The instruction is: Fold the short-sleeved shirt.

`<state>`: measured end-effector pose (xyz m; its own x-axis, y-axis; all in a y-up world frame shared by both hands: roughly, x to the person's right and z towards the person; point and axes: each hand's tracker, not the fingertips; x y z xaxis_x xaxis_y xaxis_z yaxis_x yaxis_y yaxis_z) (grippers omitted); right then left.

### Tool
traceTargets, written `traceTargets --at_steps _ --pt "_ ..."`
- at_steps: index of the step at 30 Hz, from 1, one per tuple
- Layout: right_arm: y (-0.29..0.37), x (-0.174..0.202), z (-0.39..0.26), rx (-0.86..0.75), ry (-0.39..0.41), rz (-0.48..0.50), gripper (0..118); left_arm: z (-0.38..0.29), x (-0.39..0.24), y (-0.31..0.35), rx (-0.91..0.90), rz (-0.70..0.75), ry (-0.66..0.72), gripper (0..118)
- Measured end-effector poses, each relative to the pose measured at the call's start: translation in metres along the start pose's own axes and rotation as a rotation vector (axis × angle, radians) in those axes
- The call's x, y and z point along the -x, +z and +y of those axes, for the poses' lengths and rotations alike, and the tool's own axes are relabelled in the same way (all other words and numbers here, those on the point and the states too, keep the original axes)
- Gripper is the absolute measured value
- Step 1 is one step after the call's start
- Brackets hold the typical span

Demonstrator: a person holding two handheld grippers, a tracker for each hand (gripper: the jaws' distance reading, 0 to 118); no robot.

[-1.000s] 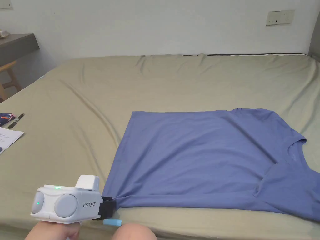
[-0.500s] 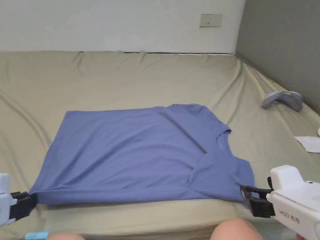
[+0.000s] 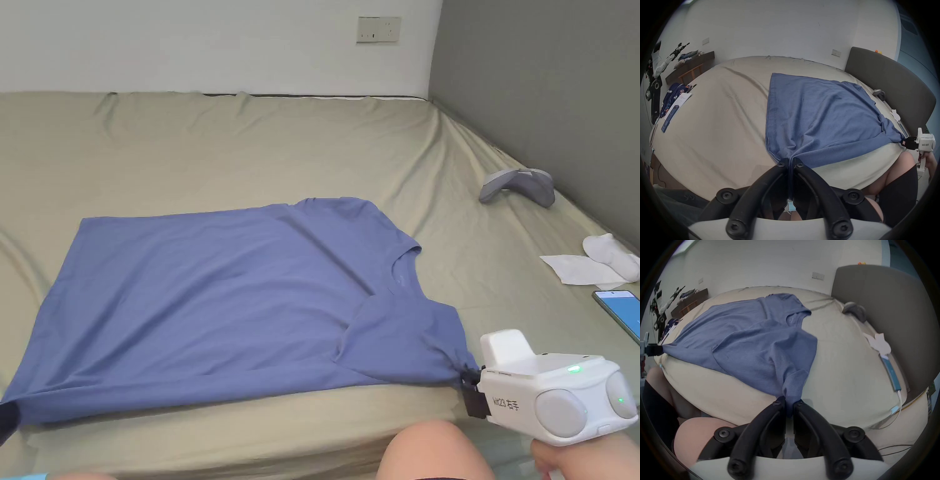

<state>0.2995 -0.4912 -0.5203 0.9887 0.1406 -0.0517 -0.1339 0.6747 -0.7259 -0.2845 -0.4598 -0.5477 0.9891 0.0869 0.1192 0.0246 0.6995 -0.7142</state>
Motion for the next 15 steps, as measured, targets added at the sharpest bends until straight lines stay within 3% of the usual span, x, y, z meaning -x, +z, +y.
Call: traceTargets --at_steps 2,8,11,15 --pt "0.008 -0.001 0.003 -0.022 -0.051 0.014 7 0.004 0.001 0.002 -0.002 -0.013 0.032 1" --pt "0.032 0.0 0.02 -0.1 -0.067 0.02 6 0.03 0.004 0.015 -0.008 -0.022 0.007 1" --pt "0.031 0.0 0.039 -0.118 0.002 -0.005 6 0.06 0.012 0.019 -0.024 -0.033 0.027 1" --pt "0.023 -0.013 0.078 -0.132 -0.01 0.006 6 0.102 0.02 0.006 -0.019 -0.02 0.038 1"
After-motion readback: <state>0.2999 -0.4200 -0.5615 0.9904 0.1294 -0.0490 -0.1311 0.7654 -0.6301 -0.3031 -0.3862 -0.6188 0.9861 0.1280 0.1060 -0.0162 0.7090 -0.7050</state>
